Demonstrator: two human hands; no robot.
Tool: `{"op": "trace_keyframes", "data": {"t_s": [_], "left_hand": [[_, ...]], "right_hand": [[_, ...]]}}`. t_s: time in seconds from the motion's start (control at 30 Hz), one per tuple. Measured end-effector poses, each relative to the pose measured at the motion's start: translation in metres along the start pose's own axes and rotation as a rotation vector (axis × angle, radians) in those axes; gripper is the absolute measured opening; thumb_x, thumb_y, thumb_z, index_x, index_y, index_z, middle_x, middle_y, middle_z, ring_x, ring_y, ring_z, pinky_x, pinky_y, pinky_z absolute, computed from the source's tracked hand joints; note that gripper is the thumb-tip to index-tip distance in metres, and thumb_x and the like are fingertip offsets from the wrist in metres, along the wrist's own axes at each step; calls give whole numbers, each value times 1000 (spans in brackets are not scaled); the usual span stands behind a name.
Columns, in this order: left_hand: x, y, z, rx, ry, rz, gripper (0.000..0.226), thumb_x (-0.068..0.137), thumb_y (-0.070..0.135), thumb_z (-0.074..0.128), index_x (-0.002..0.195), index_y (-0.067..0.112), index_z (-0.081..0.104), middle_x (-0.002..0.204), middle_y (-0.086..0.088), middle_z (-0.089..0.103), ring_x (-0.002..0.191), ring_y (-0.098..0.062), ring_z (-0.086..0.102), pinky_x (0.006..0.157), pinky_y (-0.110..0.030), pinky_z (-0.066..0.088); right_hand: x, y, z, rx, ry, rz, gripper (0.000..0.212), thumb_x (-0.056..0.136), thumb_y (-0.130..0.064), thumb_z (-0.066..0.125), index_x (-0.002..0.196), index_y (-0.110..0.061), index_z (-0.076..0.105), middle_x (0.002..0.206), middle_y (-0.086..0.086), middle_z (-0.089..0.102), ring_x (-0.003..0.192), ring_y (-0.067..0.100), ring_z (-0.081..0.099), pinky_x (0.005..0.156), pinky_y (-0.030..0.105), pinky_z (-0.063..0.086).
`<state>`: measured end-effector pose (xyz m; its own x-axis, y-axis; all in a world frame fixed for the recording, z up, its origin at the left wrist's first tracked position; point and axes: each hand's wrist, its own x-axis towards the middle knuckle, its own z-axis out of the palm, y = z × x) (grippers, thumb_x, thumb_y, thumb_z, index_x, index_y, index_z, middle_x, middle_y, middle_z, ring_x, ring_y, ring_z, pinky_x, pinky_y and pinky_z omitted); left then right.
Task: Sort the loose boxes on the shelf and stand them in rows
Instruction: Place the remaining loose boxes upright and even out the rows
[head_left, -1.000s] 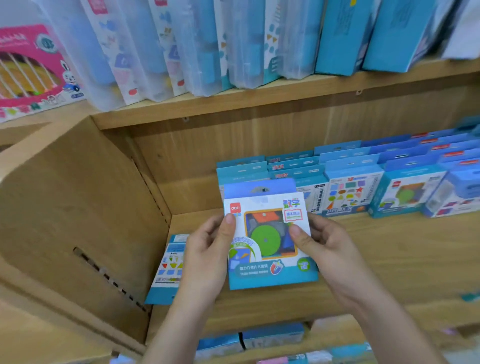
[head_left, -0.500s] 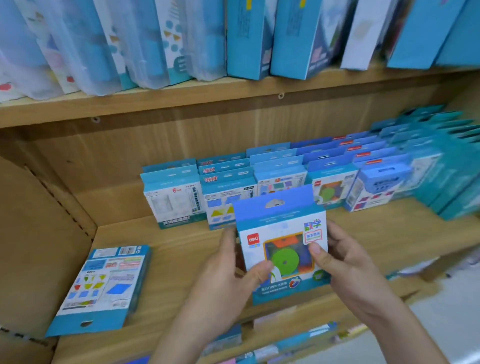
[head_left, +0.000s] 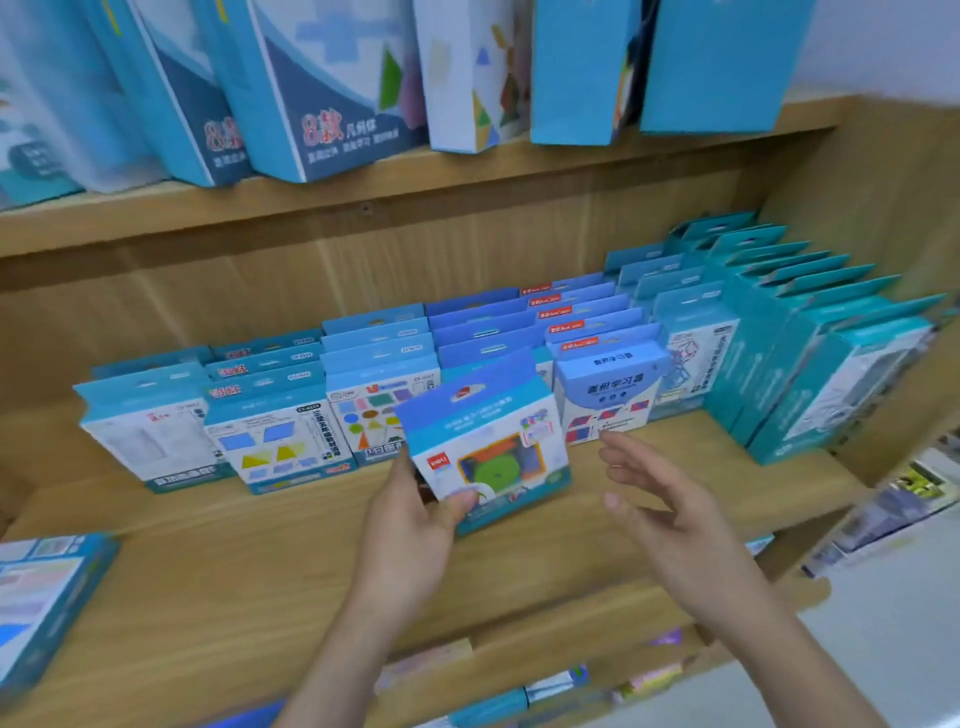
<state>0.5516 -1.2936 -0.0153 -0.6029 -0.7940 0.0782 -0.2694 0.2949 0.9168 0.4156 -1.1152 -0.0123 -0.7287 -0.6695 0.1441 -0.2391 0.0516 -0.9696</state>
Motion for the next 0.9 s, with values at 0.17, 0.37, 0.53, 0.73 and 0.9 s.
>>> {"op": "trace_keyframes", "data": {"t_s": [0.17, 0.37, 0.53, 0.73, 0.9], "left_hand": [[37, 7, 25, 148, 65, 57, 41, 81, 8, 71, 114, 22, 50, 99, 17, 64, 96, -11, 62, 74, -25, 43], [57, -9, 49, 266, 114, 79, 45, 81, 8, 71, 115, 21, 45, 113, -1, 64, 105, -22, 61, 84, -35, 49], [56, -17, 55, 241, 196, 59, 68, 78, 13, 75, 126, 34, 32, 122, 1, 60, 106, -19, 62, 87, -45, 53], [53, -5, 54, 392, 264, 91, 95, 80, 20, 74, 141, 44, 5, 128, -1, 59, 101, -23, 64, 76, -41, 55], [51, 7, 51, 682, 192, 172, 96, 89, 26, 63, 139, 57, -13, 112, -5, 56, 82, -26, 63, 66, -34, 48]], "right_hand": [[23, 11, -25, -150, -46, -62, 55, 89, -6, 60, 125, -46, 48, 129, -18, 50, 112, -10, 47, 81, 13, 48], [63, 10, -32, -453, -62, -219, 52, 90, -11, 58, 136, -33, 47, 143, -13, 40, 131, 0, 33, 111, 29, 32], [81, 4, -30, -695, -99, -302, 55, 92, -14, 55, 143, -27, 37, 153, -7, 27, 139, 12, 20, 105, 7, 2], [90, 8, -22, -802, -87, -415, 53, 86, -8, 60, 136, -19, 48, 146, 7, 41, 132, 29, 38, 105, 40, 36], [92, 5, -16, -757, -97, -534, 41, 86, -12, 49, 124, -21, 59, 129, -3, 59, 120, 21, 53, 88, 47, 51]]}}
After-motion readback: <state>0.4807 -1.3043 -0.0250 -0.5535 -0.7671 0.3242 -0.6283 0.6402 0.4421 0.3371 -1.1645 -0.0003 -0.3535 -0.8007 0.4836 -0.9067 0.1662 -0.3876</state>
